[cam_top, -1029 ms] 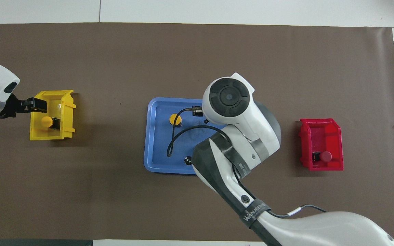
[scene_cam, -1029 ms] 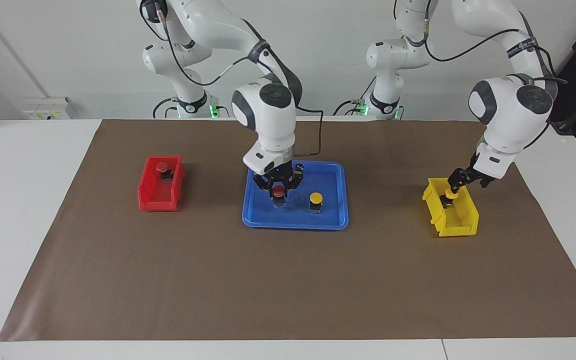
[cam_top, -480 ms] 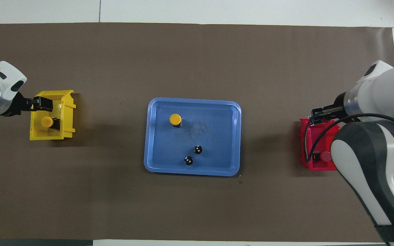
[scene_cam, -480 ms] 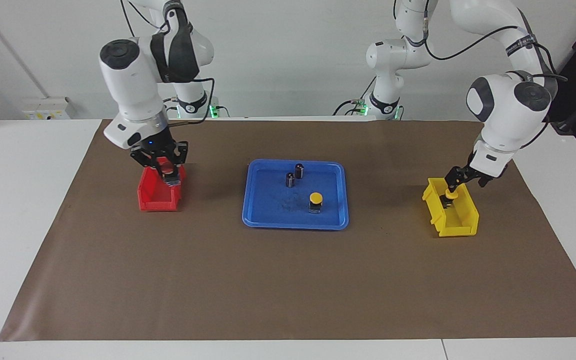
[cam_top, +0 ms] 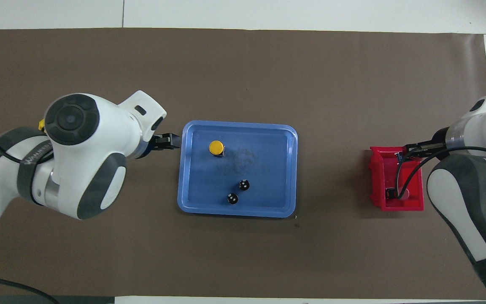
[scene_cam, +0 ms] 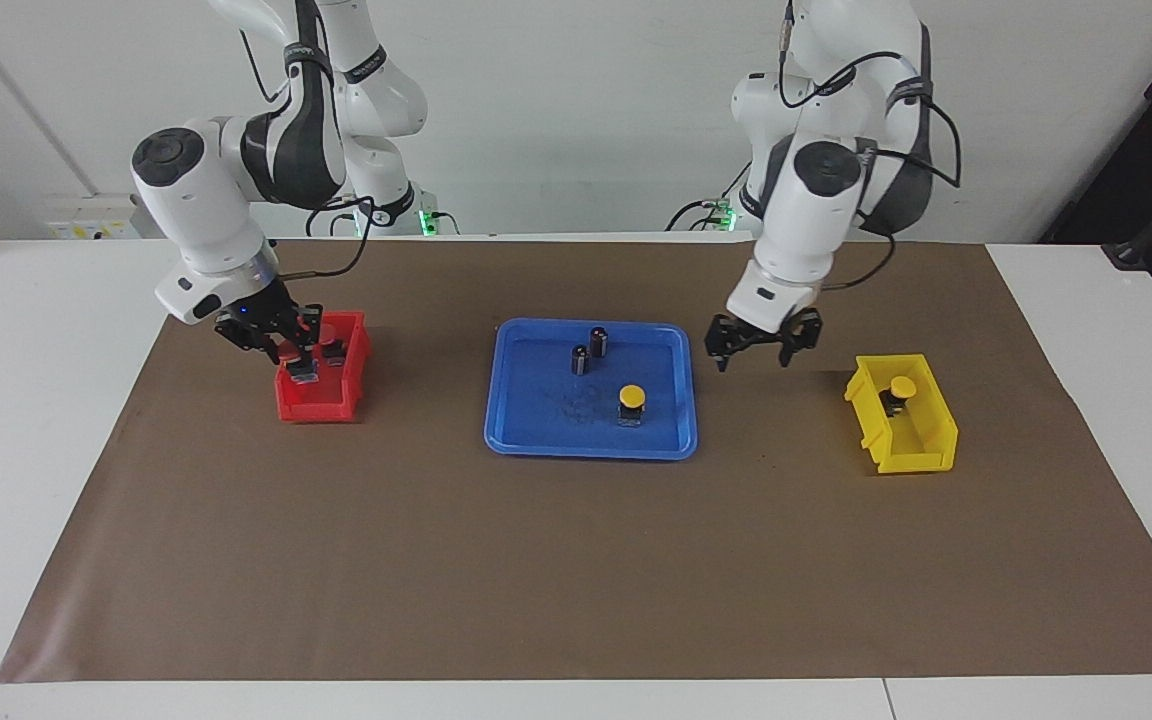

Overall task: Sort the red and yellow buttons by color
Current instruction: 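Reach the left gripper to the remaining yellow button on the tray, then grasp and lift the yellow button with the left gripper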

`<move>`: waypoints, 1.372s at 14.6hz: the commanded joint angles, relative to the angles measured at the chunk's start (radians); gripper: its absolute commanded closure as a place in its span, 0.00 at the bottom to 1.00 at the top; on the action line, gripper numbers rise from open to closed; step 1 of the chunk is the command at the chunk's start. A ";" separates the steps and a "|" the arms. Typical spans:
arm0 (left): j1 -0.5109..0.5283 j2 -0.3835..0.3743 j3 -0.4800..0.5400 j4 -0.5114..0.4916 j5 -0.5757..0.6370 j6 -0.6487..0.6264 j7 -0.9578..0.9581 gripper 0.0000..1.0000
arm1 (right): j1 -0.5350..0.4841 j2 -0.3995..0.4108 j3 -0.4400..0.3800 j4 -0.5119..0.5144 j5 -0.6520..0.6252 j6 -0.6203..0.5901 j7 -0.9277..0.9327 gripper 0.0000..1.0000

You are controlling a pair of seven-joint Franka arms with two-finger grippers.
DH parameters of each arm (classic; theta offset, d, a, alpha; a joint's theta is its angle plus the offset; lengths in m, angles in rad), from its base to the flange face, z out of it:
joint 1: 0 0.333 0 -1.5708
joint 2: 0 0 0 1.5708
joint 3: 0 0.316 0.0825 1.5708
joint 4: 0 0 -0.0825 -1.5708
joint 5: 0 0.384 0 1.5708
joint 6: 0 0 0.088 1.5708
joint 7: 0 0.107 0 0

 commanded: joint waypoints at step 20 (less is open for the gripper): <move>-0.163 0.284 0.028 0.163 -0.020 0.125 -0.208 0.48 | -0.015 -0.009 0.009 -0.258 0.017 0.297 -0.075 0.84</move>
